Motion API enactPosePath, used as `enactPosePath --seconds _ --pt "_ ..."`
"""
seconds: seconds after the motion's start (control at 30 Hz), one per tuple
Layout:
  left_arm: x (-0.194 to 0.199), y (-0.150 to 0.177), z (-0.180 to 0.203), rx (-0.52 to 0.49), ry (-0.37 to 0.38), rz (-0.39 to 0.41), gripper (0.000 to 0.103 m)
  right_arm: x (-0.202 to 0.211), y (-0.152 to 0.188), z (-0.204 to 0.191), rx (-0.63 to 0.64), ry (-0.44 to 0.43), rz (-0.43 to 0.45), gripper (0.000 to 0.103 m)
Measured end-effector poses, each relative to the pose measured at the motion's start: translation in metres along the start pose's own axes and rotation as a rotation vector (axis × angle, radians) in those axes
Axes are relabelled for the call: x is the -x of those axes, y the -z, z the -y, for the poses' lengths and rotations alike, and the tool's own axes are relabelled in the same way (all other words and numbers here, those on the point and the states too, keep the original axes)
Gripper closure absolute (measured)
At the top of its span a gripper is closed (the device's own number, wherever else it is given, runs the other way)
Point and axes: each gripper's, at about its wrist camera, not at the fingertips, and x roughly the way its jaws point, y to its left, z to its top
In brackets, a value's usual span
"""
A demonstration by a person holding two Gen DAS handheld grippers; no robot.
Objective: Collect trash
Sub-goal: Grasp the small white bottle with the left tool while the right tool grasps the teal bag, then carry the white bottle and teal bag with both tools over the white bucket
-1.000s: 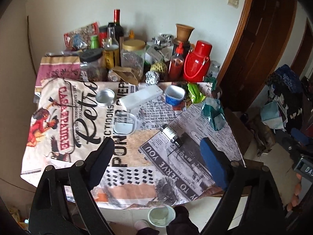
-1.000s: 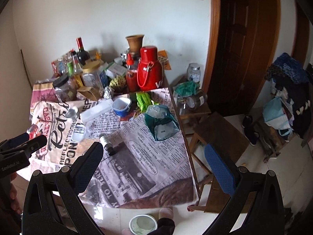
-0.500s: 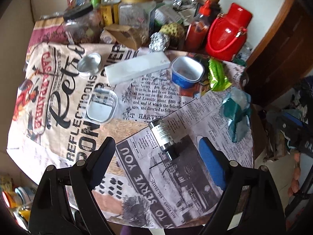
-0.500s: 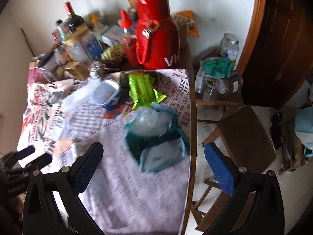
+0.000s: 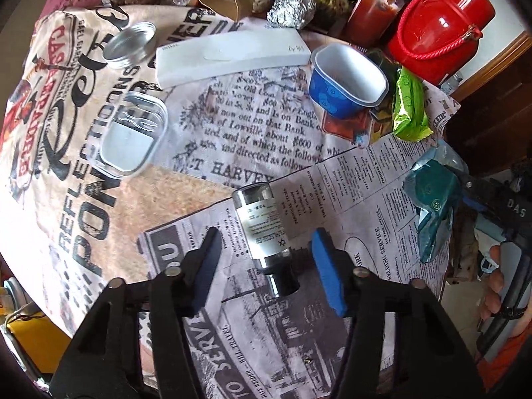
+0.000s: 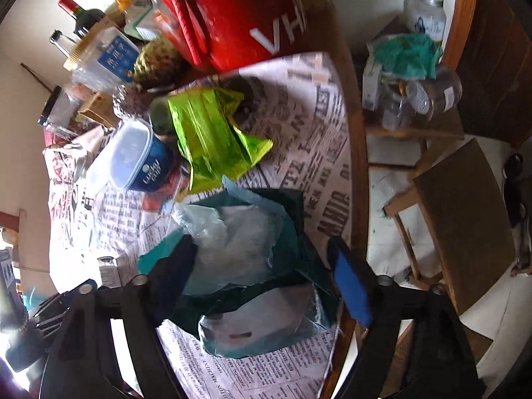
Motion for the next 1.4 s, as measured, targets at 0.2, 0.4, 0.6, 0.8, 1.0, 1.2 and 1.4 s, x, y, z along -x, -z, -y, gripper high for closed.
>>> enactPosePath --seconds 0.2,0.4,0.6,0.8,1.0,1.2,1.4 --pt "-0.016 -0.005 -0.005 0.055 0.023 -0.044 0.070 0.006 0.005 -0.012 0.048 -0.010 0.031 0.056" --pt "-0.020 -0.002 -0.011 0.078 0.101 -0.045 0.075 0.010 0.006 -0.017 0.097 -0.027 0.011 0.073" --pt "-0.006 0.011 -0.012 0.055 0.106 -0.004 0.076 0.030 0.018 -0.026 0.128 -0.021 0.062 0.081" --pt "0.034 0.017 -0.007 -0.005 0.106 0.081 0.076 0.066 0.033 -0.035 0.070 -0.037 0.154 0.084" --pt "0.093 0.030 -0.017 -0.068 0.132 0.198 0.076 0.109 0.064 -0.068 0.090 -0.001 0.280 0.084" --pt "0.153 0.071 -0.044 -0.144 0.184 0.308 0.076 0.148 0.115 -0.111 0.094 0.037 0.409 0.084" --pt "0.207 0.125 -0.087 -0.229 0.232 0.390 0.076 0.175 0.181 -0.159 0.095 0.064 0.520 0.085"
